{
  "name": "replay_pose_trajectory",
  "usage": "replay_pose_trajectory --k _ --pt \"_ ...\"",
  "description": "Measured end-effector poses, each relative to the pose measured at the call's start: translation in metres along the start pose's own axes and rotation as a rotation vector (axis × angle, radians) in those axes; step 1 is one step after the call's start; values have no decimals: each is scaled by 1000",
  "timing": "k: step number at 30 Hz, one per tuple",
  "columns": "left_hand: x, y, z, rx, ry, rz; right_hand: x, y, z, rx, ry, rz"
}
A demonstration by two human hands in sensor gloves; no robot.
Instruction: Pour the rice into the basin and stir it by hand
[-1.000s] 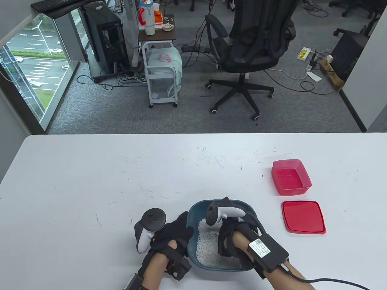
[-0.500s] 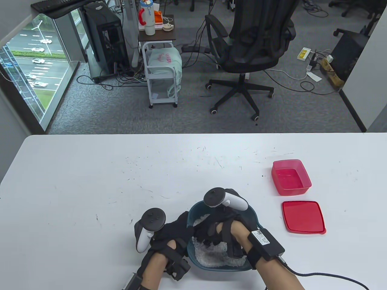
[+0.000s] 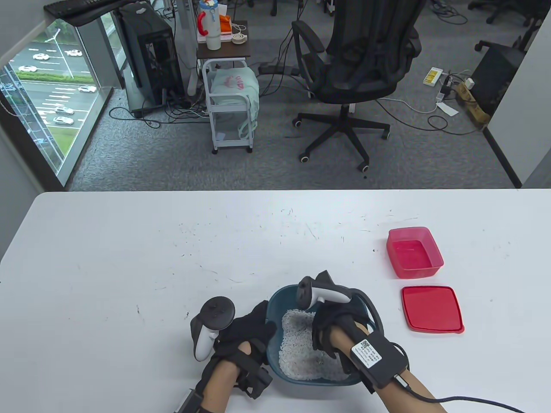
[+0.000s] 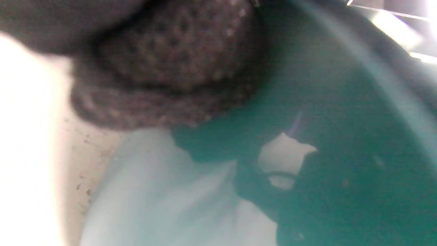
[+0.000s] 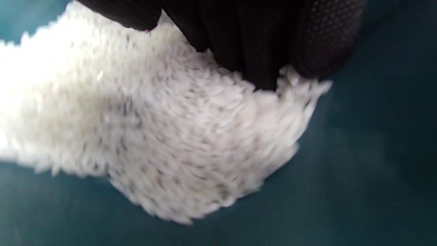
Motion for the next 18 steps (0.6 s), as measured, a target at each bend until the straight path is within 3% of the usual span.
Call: replay_pose_trajectory --k 5,10,13,18 --pt "0 0 -1 -4 -6 -4 -17 -12 0 159 -146 80" --pt "0 1 -1 -5 -2 -3 -17 -24 -1 550 -193 367" --pt "0 1 -1 -5 9 -33 -14 -27 4 636 -222 492" --pt "0 1 0 8 28 -41 9 -23 14 603 -87 564"
Point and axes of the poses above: the tracker on the back of each hand, its own y axis roughly to the little-finger side, its own z axis roughly from the wrist to the fingertips, x = y × z, the point moved 1 cm from there along z, roughly from the wrist to the fingertips, and after that the axes turned 9 degrees about x, right-handed, at the moved point
